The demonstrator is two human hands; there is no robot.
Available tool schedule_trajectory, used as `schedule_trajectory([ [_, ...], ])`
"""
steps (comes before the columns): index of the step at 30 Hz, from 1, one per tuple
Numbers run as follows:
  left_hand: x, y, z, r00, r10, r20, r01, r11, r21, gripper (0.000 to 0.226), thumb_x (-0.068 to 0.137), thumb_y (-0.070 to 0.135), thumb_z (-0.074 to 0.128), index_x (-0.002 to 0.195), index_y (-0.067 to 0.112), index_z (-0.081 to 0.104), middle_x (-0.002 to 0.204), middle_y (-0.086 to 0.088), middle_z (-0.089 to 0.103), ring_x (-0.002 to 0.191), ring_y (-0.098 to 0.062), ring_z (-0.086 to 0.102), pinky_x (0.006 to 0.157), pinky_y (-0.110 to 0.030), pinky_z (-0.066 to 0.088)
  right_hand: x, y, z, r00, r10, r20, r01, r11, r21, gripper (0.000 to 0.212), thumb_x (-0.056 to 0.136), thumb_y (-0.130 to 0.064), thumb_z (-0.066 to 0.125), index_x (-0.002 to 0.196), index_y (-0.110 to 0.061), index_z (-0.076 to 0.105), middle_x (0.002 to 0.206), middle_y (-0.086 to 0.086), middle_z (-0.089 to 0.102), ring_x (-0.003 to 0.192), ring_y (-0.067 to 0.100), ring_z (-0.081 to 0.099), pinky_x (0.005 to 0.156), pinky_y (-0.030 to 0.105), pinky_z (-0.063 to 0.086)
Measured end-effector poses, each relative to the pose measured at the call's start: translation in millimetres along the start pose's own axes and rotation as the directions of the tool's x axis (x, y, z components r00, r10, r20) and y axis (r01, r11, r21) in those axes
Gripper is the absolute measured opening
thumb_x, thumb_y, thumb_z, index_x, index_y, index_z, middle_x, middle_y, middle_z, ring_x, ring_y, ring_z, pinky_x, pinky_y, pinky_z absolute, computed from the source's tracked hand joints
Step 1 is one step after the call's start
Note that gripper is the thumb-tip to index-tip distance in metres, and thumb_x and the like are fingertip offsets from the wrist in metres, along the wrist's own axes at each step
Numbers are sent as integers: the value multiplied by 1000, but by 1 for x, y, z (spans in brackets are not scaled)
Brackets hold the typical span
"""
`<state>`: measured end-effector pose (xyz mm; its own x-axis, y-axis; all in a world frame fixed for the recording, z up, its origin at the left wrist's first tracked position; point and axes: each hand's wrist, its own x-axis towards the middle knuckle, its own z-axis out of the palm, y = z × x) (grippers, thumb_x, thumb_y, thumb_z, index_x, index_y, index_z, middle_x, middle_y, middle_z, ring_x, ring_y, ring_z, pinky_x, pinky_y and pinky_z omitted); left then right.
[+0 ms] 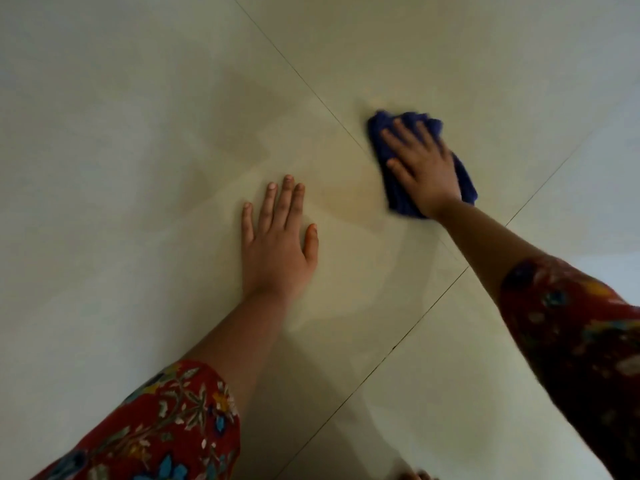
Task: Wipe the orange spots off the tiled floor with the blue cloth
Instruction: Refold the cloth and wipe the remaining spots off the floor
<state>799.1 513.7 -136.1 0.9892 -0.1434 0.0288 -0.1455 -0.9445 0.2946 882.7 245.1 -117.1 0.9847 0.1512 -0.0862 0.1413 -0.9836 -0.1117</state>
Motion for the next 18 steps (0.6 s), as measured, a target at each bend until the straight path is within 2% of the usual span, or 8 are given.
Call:
schedule_trajectory([
  [2, -1, 0, 1, 1000, 0, -7, 0, 1000, 6, 62, 97, 41, 30, 154, 23, 18, 162, 7, 10, 149, -13, 10, 119, -44, 3, 27, -1, -5, 937, 348, -28, -346, 937, 50, 52, 101, -50, 21, 152, -39, 14, 162, -9, 10, 150, 23, 4, 120, 48, 6],
  [3, 0, 1, 1, 1000, 0, -5, 0, 1000, 8, 62, 97, 40, 30, 154, 23, 18, 162, 7, 10, 149, -13, 10, 119, -44, 3, 37, -18, -5, 929, 370, -29, -369, 929, 41, 53, 102, -48, 21, 153, -36, 16, 163, -7, 11, 150, 25, 4, 120, 47, 7],
  [6, 1, 1, 0, 1000, -4, -18, 4, 1000, 0, 61, 95, 40, 31, 153, 21, 24, 161, 5, 16, 148, -15, 16, 119, -44, 6, 24, -80, 4, 998, -64, -22, 64, 998, 0, 58, 98, -43, 19, 151, -22, 30, 159, 3, 27, 147, 31, 18, 116, 49, 20],
  [9, 1, -1, 0, 1000, 3, -15, -3, 1000, 4, 60, 96, 40, 29, 152, 19, 27, 161, 3, 20, 148, -15, 17, 118, -44, 6, -40, -80, 16, 925, -373, 75, 370, 927, 56, 52, 103, -40, 23, 151, -22, 29, 159, 0, 25, 149, 21, 9, 120, 42, 9],
  [11, 0, 0, 1, 1000, 9, -15, -9, 1000, 0, 61, 96, 40, 30, 153, 21, 24, 161, 5, 16, 148, -15, 16, 118, -44, 6, -49, -38, 13, 961, -276, 5, 275, 959, 74, 51, 103, -38, 27, 150, -19, 33, 158, 3, 28, 148, 25, 15, 118, 41, 13],
  [13, 1, 0, 1, 1000, 7, 1, -7, 1000, -2, 61, 96, 40, 30, 154, 22, 22, 162, 6, 13, 149, -14, 13, 119, -44, 5, -28, -3, 5, 995, 79, -56, -72, 991, 111, 49, 103, -33, 30, 149, -17, 34, 158, 7, 28, 148, 30, 17, 118, 46, 16],
  [15, 1, 0, 0, 1000, 3, 14, -3, 1000, -6, 62, 96, 40, 30, 154, 22, 20, 162, 7, 11, 149, -13, 10, 119, -45, 4, -6, -12, 1, 946, 316, -72, -306, 944, 121, 51, 102, -31, 28, 150, -16, 33, 159, 7, 26, 148, 30, 17, 118, 49, 18],
  [18, 0, 0, -1, 1000, 1, 8, -1, 1000, -5, 61, 96, 39, 31, 154, 22, 22, 162, 6, 13, 149, -14, 13, 118, -44, 4, -29, -70, 15, 997, -69, -33, 71, 996, 49, 54, 99, -34, 26, 149, -17, 34, 157, 7, 31, 148, 29, 17, 117, 51, 19],
])
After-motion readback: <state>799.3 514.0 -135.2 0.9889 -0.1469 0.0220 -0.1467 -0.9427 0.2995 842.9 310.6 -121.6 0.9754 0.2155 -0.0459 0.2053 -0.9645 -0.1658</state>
